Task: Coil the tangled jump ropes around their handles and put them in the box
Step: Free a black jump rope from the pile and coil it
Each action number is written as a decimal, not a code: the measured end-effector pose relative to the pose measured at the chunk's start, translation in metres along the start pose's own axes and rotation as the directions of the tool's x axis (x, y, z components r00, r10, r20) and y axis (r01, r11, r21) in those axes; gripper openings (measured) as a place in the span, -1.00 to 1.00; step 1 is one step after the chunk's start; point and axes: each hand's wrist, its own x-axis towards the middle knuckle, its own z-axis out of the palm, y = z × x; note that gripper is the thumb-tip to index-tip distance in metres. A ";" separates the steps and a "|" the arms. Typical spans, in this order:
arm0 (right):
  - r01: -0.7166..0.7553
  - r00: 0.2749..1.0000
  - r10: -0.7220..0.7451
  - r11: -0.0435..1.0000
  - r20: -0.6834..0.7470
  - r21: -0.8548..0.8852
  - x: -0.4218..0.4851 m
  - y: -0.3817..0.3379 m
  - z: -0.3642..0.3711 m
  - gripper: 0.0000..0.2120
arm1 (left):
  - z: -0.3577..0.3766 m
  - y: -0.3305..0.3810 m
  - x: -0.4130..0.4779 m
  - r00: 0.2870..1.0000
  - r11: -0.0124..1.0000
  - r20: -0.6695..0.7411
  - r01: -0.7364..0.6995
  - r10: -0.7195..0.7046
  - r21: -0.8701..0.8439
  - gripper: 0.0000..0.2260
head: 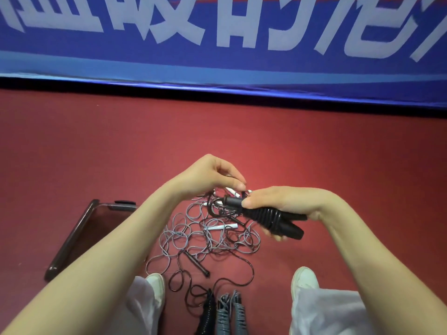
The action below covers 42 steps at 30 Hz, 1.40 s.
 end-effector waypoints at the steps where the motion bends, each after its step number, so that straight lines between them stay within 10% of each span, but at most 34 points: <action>1: -0.015 0.999 0.010 0.996 -0.051 -0.083 0.002 0.000 0.003 -0.68 | 0.005 0.001 -0.001 1.000 0.998 -0.008 -0.009 0.009 0.067 -0.92; 4: -0.177 0.920 -0.040 0.846 -0.391 -0.503 0.012 0.005 0.006 -0.67 | 0.025 0.004 -0.001 0.988 0.970 -0.141 -0.024 0.060 0.242 -0.96; 8: -0.333 0.577 -0.323 0.745 -0.750 -0.578 0.013 0.002 0.004 -0.55 | 0.037 0.010 0.002 0.936 0.992 -0.335 -0.124 0.107 -0.029 -0.91; 12: -0.336 0.445 -0.451 0.716 -0.774 -0.611 0.011 0.001 0.000 -0.42 | 0.039 0.017 0.005 0.971 0.862 -0.232 -0.069 -0.058 -0.503 -0.84; 22: -0.288 0.289 -0.545 0.734 -0.787 -0.615 0.008 -0.005 -0.007 -0.39 | 0.021 0.026 0.008 0.970 0.955 -0.239 -0.039 -0.034 -0.293 -0.89; 34: -0.212 0.314 -0.475 0.809 -0.822 -0.549 0.010 -0.002 -0.011 -0.50 | 0.022 0.016 0.005 0.928 0.987 -0.370 -0.097 0.043 -0.126 -0.89; 39: 0.533 0.465 -0.438 0.832 -0.769 -0.152 0.006 -0.008 -0.010 -0.72 | 0.020 0.017 0.007 0.972 0.917 -0.226 -0.151 0.069 -0.368 -0.78; 42: 0.659 0.642 -0.429 0.732 -0.635 0.171 0.003 -0.012 -0.006 -0.68 | 0.018 0.020 0.007 0.975 0.878 -0.177 -0.199 0.133 -0.435 -0.79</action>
